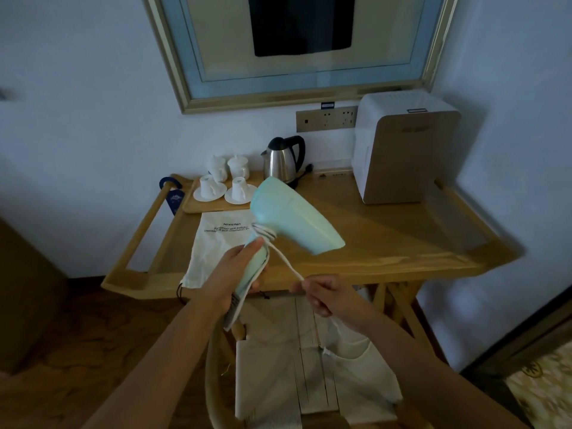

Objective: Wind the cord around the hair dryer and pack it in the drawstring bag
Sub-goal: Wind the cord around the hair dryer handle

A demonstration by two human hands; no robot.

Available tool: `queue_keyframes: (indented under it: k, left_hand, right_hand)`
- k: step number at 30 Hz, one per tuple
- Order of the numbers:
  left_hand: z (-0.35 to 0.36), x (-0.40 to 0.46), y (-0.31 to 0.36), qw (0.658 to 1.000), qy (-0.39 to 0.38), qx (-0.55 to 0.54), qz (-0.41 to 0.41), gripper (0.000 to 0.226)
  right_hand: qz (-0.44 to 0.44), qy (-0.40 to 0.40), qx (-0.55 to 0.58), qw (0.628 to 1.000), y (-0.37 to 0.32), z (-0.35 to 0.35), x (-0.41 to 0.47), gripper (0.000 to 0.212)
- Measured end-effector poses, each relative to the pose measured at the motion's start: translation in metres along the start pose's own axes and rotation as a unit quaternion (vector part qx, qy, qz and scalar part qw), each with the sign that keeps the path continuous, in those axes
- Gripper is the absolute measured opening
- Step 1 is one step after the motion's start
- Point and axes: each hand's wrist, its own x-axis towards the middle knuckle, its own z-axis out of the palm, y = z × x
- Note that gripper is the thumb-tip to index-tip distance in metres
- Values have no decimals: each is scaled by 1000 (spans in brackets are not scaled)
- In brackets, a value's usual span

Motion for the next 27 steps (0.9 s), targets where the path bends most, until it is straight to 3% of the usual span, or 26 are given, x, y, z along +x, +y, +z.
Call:
queue_keyframes:
  k: [2,5,7,11,13,16,18,20,23,27]
  left_hand:
    - [-4,1,3,1000,5,-15,-22,55]
    - [-10,0,9,999,-36,-18,9,69]
    - [-14,-2,11,997,-68,-9,23,66]
    - [-23,-13,16,979,-193,17,63,61]
    - [-23,-22,29,957,-246,120,96,67]
    - [-15,-28,43,886,-270,362,104,36]
    - [-7,-27,34,846,-290,441,75,29]
    - [1,-22,10,832,-263,486,44,38]
    - [3,-7,-21,833,-153,532,11,59]
    - [6,8,-37,886,-47,459,-39,64]
  right_hand:
    - [7,-43,7,999,2,-6,-3,27]
    - [26,-64,-38,997,-2,-13,-4,26]
    - [42,-77,-99,991,-9,-14,2,25]
    - [69,-23,-226,971,-21,-24,17,12]
    - [74,5,-326,943,-31,-33,24,23]
    - [39,-5,-366,930,-62,-40,35,17]
    - [27,3,-418,908,-84,-42,43,26]
    - [23,18,-435,900,-100,-40,50,35]
    - [-8,35,-457,889,-116,-22,50,29]
    - [-69,35,-470,879,-119,15,37,35]
